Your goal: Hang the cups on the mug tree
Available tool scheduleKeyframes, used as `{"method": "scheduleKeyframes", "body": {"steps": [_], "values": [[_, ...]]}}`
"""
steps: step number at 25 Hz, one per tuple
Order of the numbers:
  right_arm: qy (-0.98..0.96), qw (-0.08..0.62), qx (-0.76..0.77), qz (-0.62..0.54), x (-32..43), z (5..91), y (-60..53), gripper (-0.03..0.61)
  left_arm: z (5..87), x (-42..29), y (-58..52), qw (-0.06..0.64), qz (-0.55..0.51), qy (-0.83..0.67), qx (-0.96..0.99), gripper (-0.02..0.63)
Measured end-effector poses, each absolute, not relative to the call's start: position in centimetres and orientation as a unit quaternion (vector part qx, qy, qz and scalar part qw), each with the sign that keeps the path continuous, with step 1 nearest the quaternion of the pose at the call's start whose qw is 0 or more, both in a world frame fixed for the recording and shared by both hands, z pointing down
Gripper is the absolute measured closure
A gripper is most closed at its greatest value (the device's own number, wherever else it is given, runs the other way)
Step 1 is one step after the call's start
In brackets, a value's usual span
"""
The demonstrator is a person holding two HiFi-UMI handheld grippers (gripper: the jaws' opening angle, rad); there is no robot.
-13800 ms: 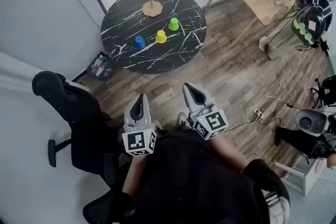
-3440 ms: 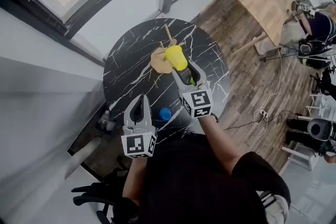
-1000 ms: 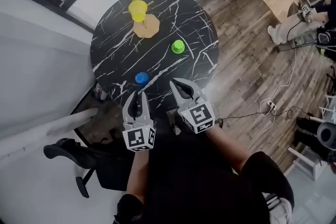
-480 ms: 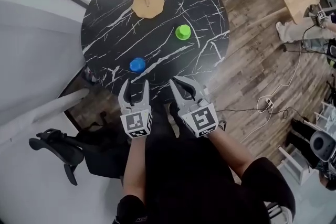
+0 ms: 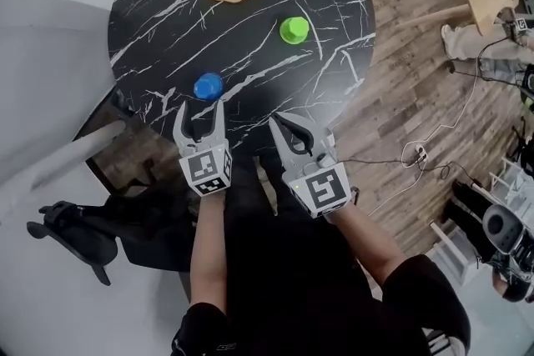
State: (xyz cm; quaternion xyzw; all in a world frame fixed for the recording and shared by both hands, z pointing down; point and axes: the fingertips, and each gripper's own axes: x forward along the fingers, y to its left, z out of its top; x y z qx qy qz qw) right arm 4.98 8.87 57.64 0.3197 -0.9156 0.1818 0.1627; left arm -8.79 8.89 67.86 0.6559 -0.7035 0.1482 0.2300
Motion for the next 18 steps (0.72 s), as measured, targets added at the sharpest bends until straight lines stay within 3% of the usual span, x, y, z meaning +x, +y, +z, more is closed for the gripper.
{"method": "scheduleKeyframes", "body": {"steps": [10,18], "values": [[-0.912,0.177,0.32,0.186,4.3,59.0,9.6,0.578,71.9,-9.7,8.4,0.266,0.164,-0.688,0.655,0.298],[-0.905,0.187,0.331,0.192,4.1,60.1,9.7,0.578,73.4,-9.8,7.3,0.269,0.17,-0.678,0.662,0.319]]}}
